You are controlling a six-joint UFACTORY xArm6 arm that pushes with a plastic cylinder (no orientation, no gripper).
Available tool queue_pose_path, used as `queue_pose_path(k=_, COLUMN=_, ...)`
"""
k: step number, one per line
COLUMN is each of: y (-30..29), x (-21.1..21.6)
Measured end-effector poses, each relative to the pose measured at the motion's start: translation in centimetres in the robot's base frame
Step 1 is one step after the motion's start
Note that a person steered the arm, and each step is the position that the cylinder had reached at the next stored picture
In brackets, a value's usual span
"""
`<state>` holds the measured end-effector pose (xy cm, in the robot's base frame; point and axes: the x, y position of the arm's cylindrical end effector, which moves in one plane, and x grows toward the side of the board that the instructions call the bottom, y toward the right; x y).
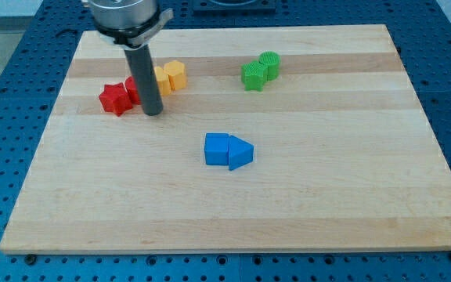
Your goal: Separate the red circle and the yellow heart
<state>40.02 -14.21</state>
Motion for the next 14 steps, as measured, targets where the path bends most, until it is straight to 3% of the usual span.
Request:
queue_pose_path(k=10, y=-1.5, x=-6.4)
queue_pose_path(k=14, y=1.7, x=-5.6)
